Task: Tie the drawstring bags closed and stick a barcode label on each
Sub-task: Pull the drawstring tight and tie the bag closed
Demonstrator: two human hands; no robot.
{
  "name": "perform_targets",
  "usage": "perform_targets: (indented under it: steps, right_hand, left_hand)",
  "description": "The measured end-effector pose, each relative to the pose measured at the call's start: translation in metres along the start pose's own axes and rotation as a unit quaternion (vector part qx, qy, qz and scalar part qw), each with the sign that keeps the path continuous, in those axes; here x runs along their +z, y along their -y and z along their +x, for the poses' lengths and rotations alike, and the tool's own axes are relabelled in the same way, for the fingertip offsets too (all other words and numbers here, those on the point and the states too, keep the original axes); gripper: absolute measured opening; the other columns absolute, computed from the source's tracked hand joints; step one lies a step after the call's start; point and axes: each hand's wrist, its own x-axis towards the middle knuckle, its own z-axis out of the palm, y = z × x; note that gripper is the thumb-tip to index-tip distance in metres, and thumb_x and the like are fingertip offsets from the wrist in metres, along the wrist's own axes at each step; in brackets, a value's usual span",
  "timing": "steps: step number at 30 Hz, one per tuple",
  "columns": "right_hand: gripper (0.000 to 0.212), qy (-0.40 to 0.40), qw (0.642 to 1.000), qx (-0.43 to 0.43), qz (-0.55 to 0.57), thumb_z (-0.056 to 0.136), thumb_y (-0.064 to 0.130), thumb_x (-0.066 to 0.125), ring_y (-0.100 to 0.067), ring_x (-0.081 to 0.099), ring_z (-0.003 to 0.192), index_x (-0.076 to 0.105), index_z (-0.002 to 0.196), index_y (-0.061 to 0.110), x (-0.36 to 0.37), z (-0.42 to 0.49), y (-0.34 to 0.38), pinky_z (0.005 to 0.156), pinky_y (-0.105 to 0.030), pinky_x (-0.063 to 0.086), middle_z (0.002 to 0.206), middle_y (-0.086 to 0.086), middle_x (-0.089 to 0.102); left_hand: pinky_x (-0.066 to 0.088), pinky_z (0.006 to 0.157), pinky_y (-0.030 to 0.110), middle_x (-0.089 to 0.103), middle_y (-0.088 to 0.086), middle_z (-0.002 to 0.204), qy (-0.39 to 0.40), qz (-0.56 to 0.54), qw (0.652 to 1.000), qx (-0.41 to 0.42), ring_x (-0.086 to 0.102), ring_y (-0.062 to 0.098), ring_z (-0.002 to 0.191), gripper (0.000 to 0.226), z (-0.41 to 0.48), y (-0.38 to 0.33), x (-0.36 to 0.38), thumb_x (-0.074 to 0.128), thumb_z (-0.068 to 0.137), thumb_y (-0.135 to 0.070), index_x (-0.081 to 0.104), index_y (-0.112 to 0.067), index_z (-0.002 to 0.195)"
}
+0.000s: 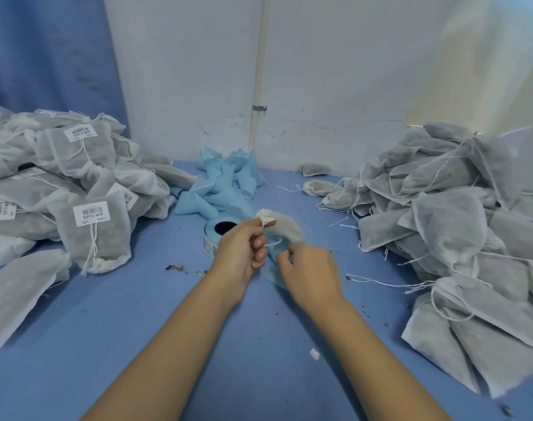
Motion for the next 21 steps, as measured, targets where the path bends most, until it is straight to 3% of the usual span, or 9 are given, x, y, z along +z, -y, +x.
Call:
perform_targets:
  steps: [3,5,7,9,13,16,17,19,21]
  right_hand:
    - [0.032,-0.008,0.993,-0.003,-0.114,0.094,0.028,0.039,-0.032,0.057,0.106,0.062,0.102,0.007,-0.002,0.004,-0.007,0.080,-0.033,0.036,0.140,-0.015,0.049]
    - [0.031,-0.010,0.992,-0.030,-0.125,0.094,0.026,0.040,-0.027,0.050,0.118,0.060,0.112,0.009,-0.002,0.004,-0.011,0.092,-0.033,0.033,0.152,-0.008,0.036]
    - [0.029,-0.065,0.995,-0.061,-0.053,0.095,0.027,0.046,-0.022,0.049,0.116,0.060,0.116,0.013,-0.002,0.001,-0.012,0.089,-0.032,0.033,0.136,-0.004,0.050]
    - [0.015,-0.118,0.986,-0.071,0.089,0.092,0.026,0.053,-0.018,0.054,0.089,0.063,0.097,0.016,-0.004,-0.004,-0.006,0.071,-0.028,0.035,0.098,0.000,0.061]
    - [0.033,0.013,0.986,-0.011,0.165,0.090,0.034,0.047,-0.026,0.050,0.065,0.050,0.061,0.019,-0.005,-0.003,0.009,0.057,-0.033,0.035,0.059,-0.004,0.053]
    - [0.031,0.050,0.994,0.019,0.099,0.093,0.028,0.042,-0.036,0.056,0.090,0.054,0.069,0.012,-0.002,0.001,0.009,0.070,-0.035,0.040,0.087,-0.019,0.063]
    - [0.024,0.051,0.996,0.017,0.066,0.094,0.025,0.041,-0.036,0.052,0.110,0.060,0.094,0.009,0.000,0.002,0.006,0.083,-0.036,0.040,0.115,-0.024,0.059]
    - [0.046,0.043,0.998,-0.017,0.040,0.096,0.019,0.041,-0.030,0.027,0.140,0.038,0.141,0.007,0.003,0.003,0.000,0.108,-0.033,0.024,0.154,-0.019,0.025]
    - [0.042,-0.003,0.993,-0.028,0.119,0.094,0.012,0.044,-0.026,0.033,0.136,0.046,0.135,0.006,0.005,0.002,-0.003,0.104,-0.024,0.023,0.149,-0.015,0.035]
  left_hand:
    - [0.018,0.039,0.019,0.034,-0.004,0.047,-0.001,0.003,1.000,-0.002,0.029,0.008,0.035,0.025,0.000,0.004,0.003,0.036,0.092,0.000,0.057,-0.013,0.092]
    - [0.020,0.037,0.018,0.035,-0.003,0.047,0.010,-0.020,1.000,-0.010,0.031,0.009,0.035,0.025,0.000,0.005,0.006,0.035,0.093,0.000,0.053,-0.014,0.100]
    - [0.021,0.037,0.017,0.036,-0.003,0.046,0.017,-0.035,0.999,-0.013,0.031,0.010,0.035,0.024,0.001,0.006,0.006,0.035,0.093,0.000,0.051,-0.016,0.101]
    - [0.021,0.039,0.018,0.037,-0.003,0.046,0.019,-0.033,0.999,-0.009,0.032,0.009,0.035,0.023,0.001,0.006,0.006,0.035,0.093,0.000,0.051,-0.016,0.099]
    - [0.022,0.039,0.018,0.036,-0.004,0.045,0.015,-0.026,1.000,-0.004,0.034,0.007,0.037,0.026,0.002,0.008,0.003,0.035,0.093,0.001,0.052,-0.014,0.107]
    - [0.021,0.039,0.018,0.036,-0.003,0.046,0.014,-0.009,1.000,-0.009,0.031,0.008,0.036,0.029,0.003,0.008,0.001,0.035,0.092,0.001,0.050,-0.013,0.113]
    - [0.022,0.039,0.018,0.036,-0.003,0.046,0.013,-0.004,1.000,-0.013,0.031,0.009,0.036,0.028,0.003,0.007,0.001,0.035,0.092,0.000,0.051,-0.014,0.110]
    - [0.023,0.039,0.018,0.037,-0.002,0.047,0.014,0.004,1.000,-0.019,0.031,0.010,0.037,0.026,0.001,0.008,0.002,0.036,0.093,-0.001,0.052,-0.018,0.105]
    - [0.024,0.040,0.019,0.038,0.000,0.051,0.019,0.012,0.999,-0.024,0.032,0.010,0.038,0.028,-0.001,0.010,0.004,0.036,0.093,-0.001,0.052,-0.018,0.107]
